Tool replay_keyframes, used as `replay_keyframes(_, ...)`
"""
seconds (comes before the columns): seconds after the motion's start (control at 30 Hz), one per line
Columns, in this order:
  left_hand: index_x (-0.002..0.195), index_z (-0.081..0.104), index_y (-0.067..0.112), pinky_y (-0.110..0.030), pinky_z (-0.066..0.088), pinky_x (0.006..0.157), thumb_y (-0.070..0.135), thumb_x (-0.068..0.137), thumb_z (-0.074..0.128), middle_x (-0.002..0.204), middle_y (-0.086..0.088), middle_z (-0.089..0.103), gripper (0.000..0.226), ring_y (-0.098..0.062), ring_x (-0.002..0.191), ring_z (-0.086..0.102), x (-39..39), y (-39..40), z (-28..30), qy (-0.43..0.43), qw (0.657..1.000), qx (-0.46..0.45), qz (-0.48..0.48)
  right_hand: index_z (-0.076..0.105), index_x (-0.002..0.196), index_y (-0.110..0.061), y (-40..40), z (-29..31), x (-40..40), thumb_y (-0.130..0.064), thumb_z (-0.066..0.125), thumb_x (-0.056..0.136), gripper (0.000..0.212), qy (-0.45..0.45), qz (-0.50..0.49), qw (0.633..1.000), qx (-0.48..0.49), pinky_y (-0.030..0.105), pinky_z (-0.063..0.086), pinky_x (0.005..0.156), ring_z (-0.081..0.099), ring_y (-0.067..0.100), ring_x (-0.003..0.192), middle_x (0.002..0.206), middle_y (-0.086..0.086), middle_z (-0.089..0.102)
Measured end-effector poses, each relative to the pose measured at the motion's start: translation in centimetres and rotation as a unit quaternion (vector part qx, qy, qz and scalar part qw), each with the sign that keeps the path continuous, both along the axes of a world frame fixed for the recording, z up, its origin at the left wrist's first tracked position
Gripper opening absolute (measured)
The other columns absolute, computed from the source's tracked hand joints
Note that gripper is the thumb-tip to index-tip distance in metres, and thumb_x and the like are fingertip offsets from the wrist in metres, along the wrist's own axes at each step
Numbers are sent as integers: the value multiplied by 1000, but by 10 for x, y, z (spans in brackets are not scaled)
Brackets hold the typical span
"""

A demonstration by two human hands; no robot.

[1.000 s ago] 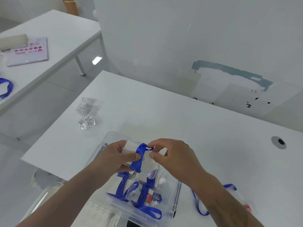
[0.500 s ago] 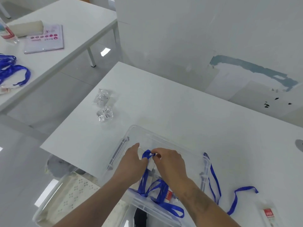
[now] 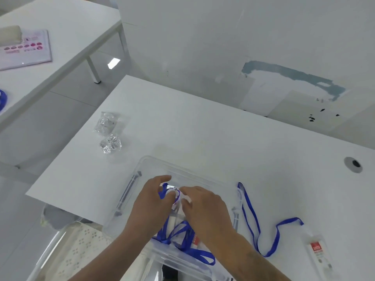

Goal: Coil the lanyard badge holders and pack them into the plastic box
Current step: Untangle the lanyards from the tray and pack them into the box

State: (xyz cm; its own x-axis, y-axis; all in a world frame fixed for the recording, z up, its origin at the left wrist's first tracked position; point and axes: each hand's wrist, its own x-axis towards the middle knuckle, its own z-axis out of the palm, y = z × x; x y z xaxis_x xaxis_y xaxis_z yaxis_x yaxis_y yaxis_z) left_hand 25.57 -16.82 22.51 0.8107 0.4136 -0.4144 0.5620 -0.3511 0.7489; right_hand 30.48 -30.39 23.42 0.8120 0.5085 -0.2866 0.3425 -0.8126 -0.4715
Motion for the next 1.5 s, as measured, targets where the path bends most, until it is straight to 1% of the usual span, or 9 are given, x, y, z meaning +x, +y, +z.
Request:
replay_keyframes(0.23, 106, 54, 45, -5, 46, 58, 30, 97, 56, 103, 30, 60, 17, 8, 88, 60, 27, -80, 52, -74, 996, -21, -54, 71, 109, -35, -107, 44, 13, -31, 65, 91, 19, -75, -123, 984, 102, 3, 45, 70, 63, -2, 69, 96, -22, 70)
replay_keyframes(0.6, 108, 61, 37, -16, 48, 62, 30, 94, 54, 93, 25, 62, 17, -3, 72, 61, 59, -235, 24, 20, 979, -59, -194, 62, 117, -37, -310, -16, 43, -36, 61, 91, 26, 17, -296, 954, -45, 17, 44, 73, 60, -5, 85, 107, -24, 64)
replay_keyframes(0.77, 113, 60, 32, -17, 49, 64, 29, 92, 52, 101, 18, 63, 23, -1, 81, 61, 66, -297, -21, 122, 965, -68, -221, 40, 140, -37, -351, -59, 30, -50, 63, 85, 61, 70, -262, 952, -139, 23, 43, 83, 48, 8, 119, 136, -16, 48)
replay_keyframes(0.9, 121, 57, 29, -24, 56, 79, 26, 91, 54, 107, 16, 63, 31, -4, 88, 63, 73, -335, -50, 185, 953, -60, -231, 27, 146, -37, -360, -83, 26, -54, 62, 83, 74, 50, -222, 956, -184, 23, 47, 83, 42, 10, 123, 140, -14, 41)
replay_keyframes(1.07, 129, 54, 27, -20, 48, 86, 30, 93, 58, 121, 13, 61, 36, -6, 99, 59, 77, -357, -71, 194, 946, -28, -258, 37, 141, -36, -370, -96, 32, -51, 68, 82, 69, 74, -243, 957, -138, 23, 47, 83, 48, 9, 117, 132, -10, 44)
replay_keyframes(1.17, 131, 51, 27, -21, 47, 85, 32, 93, 58, 124, 13, 59, 39, -7, 104, 58, 80, -361, -75, 190, 948, -28, -253, 60, 120, -34, -380, -96, 44, -41, 70, 83, 39, 133, -309, 941, -37, 18, 44, 73, 59, 5, 97, 110, -14, 58)
replay_keyframes(1.27, 132, 50, 25, -28, 50, 92, 35, 91, 62, 121, 13, 57, 44, -10, 106, 58, 86, -359, -74, 170, 959, -21, -228, 70, 94, -23, -389, -89, 60, -26, 70, 86, 8, 215, -397, 882, 134, 24, 55, 70, 69, 10, 80, 86, -9, 72)
replay_keyframes(1.4, 123, 50, 27, -32, 52, 93, 43, 86, 69, 115, 13, 59, 45, -10, 103, 60, 99, -348, -64, 139, 972, -48, -182, 68, 99, -9, -391, -66, 74, -14, 68, 90, 10, 307, -505, 730, 344, 28, 58, 67, 72, 19, 77, 91, 8, 75)
replay_keyframes(1.5, 116, 58, 17, -36, 59, 85, 33, 85, 75, 104, 2, 70, 39, -16, 89, 69, 112, -338, -48, 146, 968, -175, -104, 66, 101, -6, -386, -51, 79, -9, 67, 91, 11, 338, -552, 596, 474, 27, 58, 67, 71, 21, 81, 99, 14, 75)
